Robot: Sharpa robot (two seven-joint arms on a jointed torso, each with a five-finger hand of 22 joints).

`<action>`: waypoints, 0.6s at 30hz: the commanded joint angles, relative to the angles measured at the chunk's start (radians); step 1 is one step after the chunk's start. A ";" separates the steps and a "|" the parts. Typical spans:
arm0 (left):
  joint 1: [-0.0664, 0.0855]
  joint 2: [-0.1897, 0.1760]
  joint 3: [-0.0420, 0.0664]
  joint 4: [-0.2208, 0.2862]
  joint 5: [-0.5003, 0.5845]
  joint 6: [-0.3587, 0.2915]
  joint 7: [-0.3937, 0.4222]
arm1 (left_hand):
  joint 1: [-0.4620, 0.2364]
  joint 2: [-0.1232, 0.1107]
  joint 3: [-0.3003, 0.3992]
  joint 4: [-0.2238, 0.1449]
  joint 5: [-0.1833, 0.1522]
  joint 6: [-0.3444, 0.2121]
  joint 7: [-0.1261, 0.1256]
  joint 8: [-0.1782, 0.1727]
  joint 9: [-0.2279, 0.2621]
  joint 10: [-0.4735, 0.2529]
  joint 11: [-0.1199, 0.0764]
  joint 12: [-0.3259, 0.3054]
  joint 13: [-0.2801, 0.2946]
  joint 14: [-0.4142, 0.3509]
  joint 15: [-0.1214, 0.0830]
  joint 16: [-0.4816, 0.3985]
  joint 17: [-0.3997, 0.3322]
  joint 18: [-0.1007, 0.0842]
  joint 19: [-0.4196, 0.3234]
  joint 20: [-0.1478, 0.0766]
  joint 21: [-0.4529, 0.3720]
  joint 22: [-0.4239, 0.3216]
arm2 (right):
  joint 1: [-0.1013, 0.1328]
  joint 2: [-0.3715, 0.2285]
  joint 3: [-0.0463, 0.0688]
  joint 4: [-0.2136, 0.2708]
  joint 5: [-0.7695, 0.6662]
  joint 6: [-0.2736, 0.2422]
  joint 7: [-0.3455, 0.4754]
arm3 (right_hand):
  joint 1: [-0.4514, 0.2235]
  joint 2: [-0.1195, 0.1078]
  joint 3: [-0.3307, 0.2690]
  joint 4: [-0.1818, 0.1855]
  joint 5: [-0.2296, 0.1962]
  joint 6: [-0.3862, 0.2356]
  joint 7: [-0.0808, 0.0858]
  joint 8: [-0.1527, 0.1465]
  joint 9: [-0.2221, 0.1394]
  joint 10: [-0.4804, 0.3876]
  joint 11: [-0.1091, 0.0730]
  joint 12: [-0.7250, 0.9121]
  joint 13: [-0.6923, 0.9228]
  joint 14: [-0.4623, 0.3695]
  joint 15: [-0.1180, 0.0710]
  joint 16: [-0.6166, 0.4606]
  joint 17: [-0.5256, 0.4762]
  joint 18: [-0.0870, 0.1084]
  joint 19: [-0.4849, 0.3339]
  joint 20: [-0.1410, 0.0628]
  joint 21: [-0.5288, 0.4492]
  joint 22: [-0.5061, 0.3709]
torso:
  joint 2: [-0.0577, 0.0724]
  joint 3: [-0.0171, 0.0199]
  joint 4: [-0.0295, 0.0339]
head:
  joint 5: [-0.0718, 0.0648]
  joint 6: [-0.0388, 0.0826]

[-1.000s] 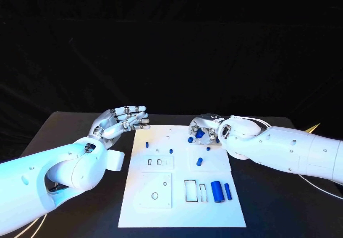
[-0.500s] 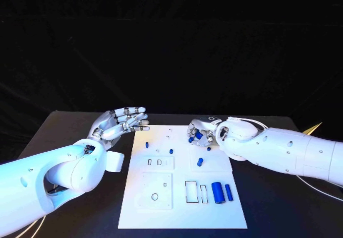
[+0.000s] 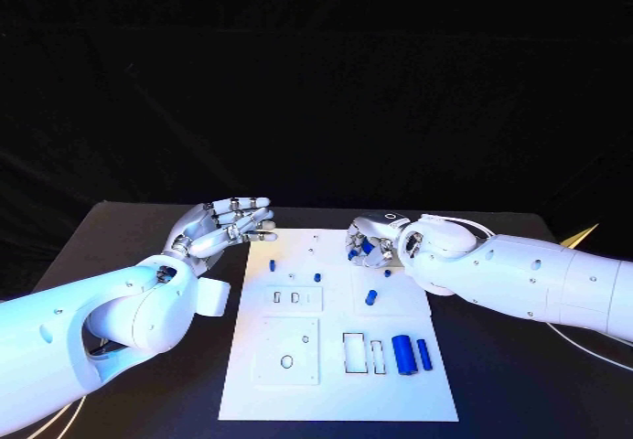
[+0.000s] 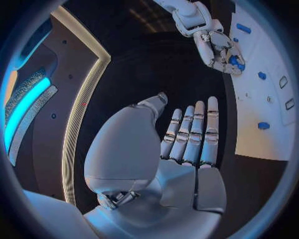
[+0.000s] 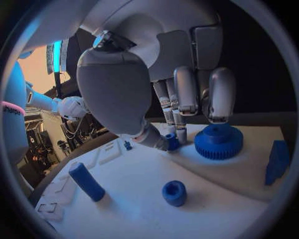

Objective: Assemble the parts on the task board

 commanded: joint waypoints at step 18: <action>0.002 -0.004 0.001 -0.005 -0.004 0.012 -0.006 | -0.005 -0.002 0.002 -0.015 -0.008 -0.012 0.070 -0.011 -0.003 -0.010 0.007 -0.011 0.000 -0.011 0.005 -0.002 0.006 0.007 -0.002 0.002 0.009 0.004 | 0.021 0.016 0.006 0.047 -0.028 -0.143 -0.096 | 0.015 0.038 0.019 -0.021 -0.012 0.018 -0.009 0.043 0.061 0.030 -0.012 0.004 0.018 0.060 -0.015 0.010 0.024 -0.022 0.007 -0.010 0.017 0.024 | 0.008 -0.0016 0.0026 | -0.011 0.024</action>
